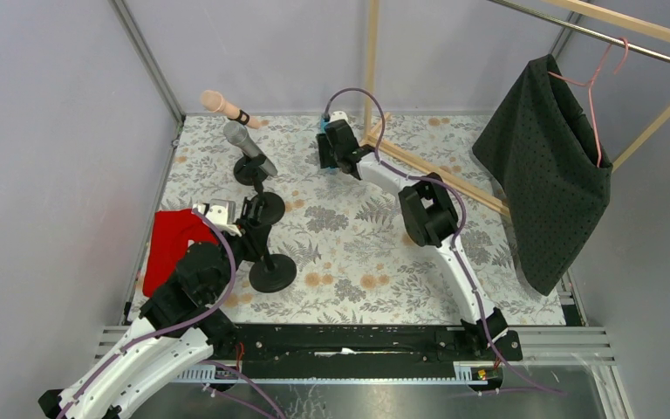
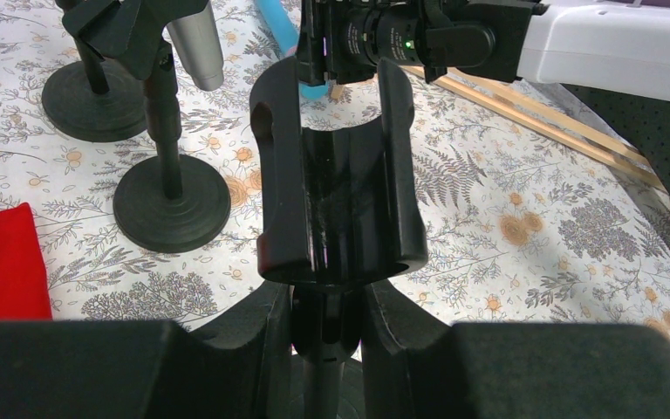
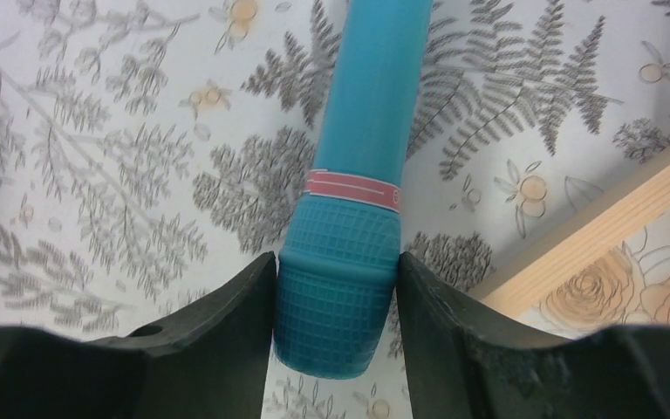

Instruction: Attach the microphones to the stand

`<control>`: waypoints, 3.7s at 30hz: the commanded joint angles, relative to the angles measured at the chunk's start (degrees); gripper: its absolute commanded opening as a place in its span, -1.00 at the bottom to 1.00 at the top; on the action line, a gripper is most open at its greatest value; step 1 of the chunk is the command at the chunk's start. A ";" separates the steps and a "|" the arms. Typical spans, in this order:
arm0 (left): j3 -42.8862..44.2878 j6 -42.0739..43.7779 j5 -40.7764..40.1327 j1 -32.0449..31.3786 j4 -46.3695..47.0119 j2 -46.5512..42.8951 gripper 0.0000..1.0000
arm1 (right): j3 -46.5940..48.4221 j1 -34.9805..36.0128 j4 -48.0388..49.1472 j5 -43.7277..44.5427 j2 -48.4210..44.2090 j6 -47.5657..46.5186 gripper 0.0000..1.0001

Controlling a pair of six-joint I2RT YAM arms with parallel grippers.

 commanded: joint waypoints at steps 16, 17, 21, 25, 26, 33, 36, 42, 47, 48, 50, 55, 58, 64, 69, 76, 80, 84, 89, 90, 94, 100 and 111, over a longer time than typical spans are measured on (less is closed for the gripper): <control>1.03 0.99 7.84 0.08 10.35 2.42 -1.00 | -61.67 13.09 9.40 1.96 -52.07 -11.17 -0.39; 1.00 1.10 9.10 0.07 10.83 3.17 -1.00 | -64.42 13.44 8.24 1.99 -54.70 -9.55 -0.39; 0.33 2.14 14.92 0.07 14.22 6.51 -1.00 | -75.31 14.61 4.29 4.61 -66.11 -2.78 -0.38; -2.80 5.02 21.10 -0.07 22.43 9.13 -1.00 | -84.09 14.85 1.33 8.71 -76.06 6.84 -0.39; -3.60 4.97 21.25 -0.10 24.36 9.73 -1.00 | -85.83 14.84 0.96 9.02 -78.10 8.79 -0.39; -9.97 10.48 24.23 -8.72 44.30 15.48 -1.00 | -94.26 14.96 -0.43 11.06 -87.07 17.72 -0.40; -10.04 17.89 21.83 -15.87 50.73 21.79 -0.94 | -95.31 14.90 -0.50 10.79 -88.41 18.18 -0.39; -11.53 30.72 20.66 -21.80 67.26 34.76 -0.92 | -95.25 14.89 -2.40 10.53 -88.62 17.15 -0.37; -14.87 34.05 18.57 -21.83 83.48 42.09 -0.92 | -95.83 14.92 -3.46 10.23 -89.51 17.16 -0.36; -15.35 34.65 17.83 -21.82 86.36 43.33 -0.92 | -96.07 14.91 -3.31 10.10 -89.78 17.16 -0.35; -15.53 35.56 16.36 -21.81 90.47 45.94 -0.92 | -96.53 14.90 -2.81 9.60 -89.95 17.28 -0.36; -14.39 35.23 11.20 -20.93 98.68 52.45 -0.93 | -96.07 14.92 -2.94 8.82 -88.99 17.50 -0.33; -13.23 31.27 10.75 -18.35 98.68 54.12 -0.94 | -95.78 14.92 -3.11 8.52 -88.49 17.89 -0.32; -14.61 27.21 11.18 -15.61 99.49 56.04 -0.92 | -96.06 14.88 -3.00 8.42 -87.58 18.72 -0.29; -17.64 25.01 10.05 -15.07 104.94 58.13 -0.73 | -95.28 14.93 -3.05 7.84 -85.85 18.68 -0.21; -22.52 21.02 7.85 -15.08 109.35 59.10 -0.28 | -93.69 14.94 -3.34 7.82 -82.07 17.95 -0.06; -24.70 18.93 8.10 -15.05 109.41 58.59 -0.23 | -93.49 14.93 -2.94 8.37 -80.02 18.43 -0.05; -26.09 18.05 8.29 -15.13 108.96 57.82 0.01 | -93.08 14.94 -2.85 8.73 -78.64 18.82 0.03; -28.42 14.97 9.07 -15.21 105.33 53.94 0.31 | -92.08 14.92 -3.19 9.63 -78.02 18.86 0.18; -28.91 14.01 9.14 -15.33 104.00 52.54 0.33 | -91.84 14.92 -3.26 9.76 -77.87 18.83 0.20; -30.73 10.59 7.71 -17.39 95.03 43.85 0.43 | -90.03 14.89 -3.88 10.37 -76.34 18.96 0.25; -31.43 5.27 4.41 -19.96 75.07 26.95 0.69 | -87.52 14.89 -5.18 12.36 -71.50 19.68 0.31; -22.93 1.22 -1.01 -20.43 44.46 4.76 0.74 | -81.53 14.89 -11.09 15.29 -62.13 19.62 0.13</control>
